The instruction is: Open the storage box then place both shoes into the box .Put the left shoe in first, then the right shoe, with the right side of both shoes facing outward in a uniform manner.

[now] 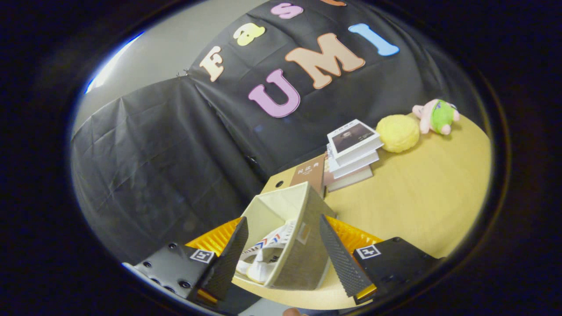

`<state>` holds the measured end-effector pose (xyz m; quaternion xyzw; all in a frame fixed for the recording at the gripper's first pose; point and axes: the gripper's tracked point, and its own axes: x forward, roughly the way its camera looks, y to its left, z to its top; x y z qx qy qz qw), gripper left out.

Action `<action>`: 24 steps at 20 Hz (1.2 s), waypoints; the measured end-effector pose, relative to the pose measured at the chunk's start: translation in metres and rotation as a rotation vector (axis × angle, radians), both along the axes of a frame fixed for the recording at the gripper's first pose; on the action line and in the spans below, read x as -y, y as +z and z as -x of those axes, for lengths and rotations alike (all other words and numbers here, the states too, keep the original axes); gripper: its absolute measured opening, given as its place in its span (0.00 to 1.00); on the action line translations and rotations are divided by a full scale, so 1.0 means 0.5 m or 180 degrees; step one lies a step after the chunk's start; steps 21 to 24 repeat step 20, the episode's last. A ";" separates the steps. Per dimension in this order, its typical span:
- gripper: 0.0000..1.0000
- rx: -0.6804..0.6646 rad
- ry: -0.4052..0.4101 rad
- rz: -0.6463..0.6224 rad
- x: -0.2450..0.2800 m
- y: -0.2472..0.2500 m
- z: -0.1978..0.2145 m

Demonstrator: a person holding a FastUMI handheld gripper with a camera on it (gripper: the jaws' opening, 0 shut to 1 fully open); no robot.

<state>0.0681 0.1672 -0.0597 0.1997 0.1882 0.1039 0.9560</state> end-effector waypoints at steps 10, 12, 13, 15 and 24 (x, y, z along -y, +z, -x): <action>1.00 0.0947 -0.0519 0.1319 0.224 0.062 0.137; 1.00 0.1092 -0.0609 0.1370 0.247 0.094 0.159; 1.00 0.1175 -0.0647 0.1394 0.257 0.111 0.168; 1.00 0.1309 -0.0732 0.1526 0.280 0.141 0.180; 1.00 0.1395 -0.0819 0.1669 0.296 0.156 0.198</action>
